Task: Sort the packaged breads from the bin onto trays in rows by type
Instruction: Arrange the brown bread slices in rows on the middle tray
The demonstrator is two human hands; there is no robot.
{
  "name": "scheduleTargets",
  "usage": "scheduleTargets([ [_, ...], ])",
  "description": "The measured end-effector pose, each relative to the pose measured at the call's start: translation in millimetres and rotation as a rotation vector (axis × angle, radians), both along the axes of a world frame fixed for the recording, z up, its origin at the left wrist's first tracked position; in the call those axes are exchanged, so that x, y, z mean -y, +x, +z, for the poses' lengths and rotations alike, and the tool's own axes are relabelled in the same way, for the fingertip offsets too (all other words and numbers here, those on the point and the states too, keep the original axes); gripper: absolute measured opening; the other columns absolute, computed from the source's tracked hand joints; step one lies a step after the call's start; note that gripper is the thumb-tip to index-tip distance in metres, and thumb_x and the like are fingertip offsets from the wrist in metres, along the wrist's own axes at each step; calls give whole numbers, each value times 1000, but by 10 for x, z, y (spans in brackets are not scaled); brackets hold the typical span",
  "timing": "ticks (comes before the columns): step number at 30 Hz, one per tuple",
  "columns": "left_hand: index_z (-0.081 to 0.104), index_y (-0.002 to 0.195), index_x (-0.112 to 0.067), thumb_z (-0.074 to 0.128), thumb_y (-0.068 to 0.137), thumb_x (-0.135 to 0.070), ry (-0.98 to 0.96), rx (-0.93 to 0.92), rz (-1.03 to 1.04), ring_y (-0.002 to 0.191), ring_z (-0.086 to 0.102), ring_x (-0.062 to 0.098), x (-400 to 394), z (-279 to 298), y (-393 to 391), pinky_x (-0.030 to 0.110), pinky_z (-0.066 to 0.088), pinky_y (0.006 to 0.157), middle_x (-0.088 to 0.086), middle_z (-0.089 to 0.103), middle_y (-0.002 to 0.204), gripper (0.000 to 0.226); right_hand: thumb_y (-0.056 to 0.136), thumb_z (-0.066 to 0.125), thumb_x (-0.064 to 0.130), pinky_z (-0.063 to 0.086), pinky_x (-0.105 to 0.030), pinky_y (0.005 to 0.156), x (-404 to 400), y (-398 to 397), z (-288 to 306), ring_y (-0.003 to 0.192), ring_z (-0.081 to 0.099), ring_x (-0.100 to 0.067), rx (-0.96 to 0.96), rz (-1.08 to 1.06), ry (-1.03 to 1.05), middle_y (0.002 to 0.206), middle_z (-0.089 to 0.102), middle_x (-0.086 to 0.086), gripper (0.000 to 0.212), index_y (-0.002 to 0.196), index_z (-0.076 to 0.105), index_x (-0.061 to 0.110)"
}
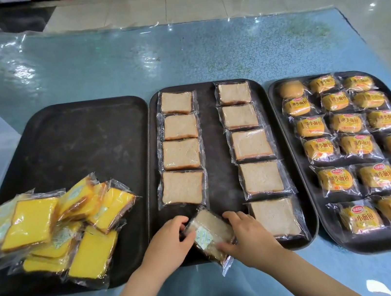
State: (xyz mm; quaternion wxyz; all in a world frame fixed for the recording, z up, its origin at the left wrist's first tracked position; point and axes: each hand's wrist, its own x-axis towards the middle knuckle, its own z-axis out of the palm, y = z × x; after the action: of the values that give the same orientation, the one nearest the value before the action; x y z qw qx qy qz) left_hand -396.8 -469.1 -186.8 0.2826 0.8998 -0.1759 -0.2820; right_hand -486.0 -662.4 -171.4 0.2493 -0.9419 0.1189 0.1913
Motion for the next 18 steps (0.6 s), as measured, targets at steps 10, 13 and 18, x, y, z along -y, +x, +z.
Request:
scheduleTargets([
  [10,68,103,-34,69,85,-15,-292,-425,110,83,66,12,-114,239,146,29,56,76,-9,71,96,26,82,69,34,44,-26,97,47,59,63,108,52,-11,269,-82,220,111,50,7,45,124,58,23],
  [13,69,95,-37,72,82,-12,-417,-422,168,85,65,7,-196,292,195,28,52,78,-12,69,89,28,86,63,47,46,-18,86,59,116,130,96,56,0,364,-242,309,105,54,12,33,113,62,27],
  [18,69,93,-40,73,84,-9,-470,-287,199,93,62,2,-299,335,236,19,45,84,-16,67,94,33,93,54,50,55,-33,71,13,170,352,72,66,-20,-60,-690,922,90,69,-11,37,104,63,15],
])
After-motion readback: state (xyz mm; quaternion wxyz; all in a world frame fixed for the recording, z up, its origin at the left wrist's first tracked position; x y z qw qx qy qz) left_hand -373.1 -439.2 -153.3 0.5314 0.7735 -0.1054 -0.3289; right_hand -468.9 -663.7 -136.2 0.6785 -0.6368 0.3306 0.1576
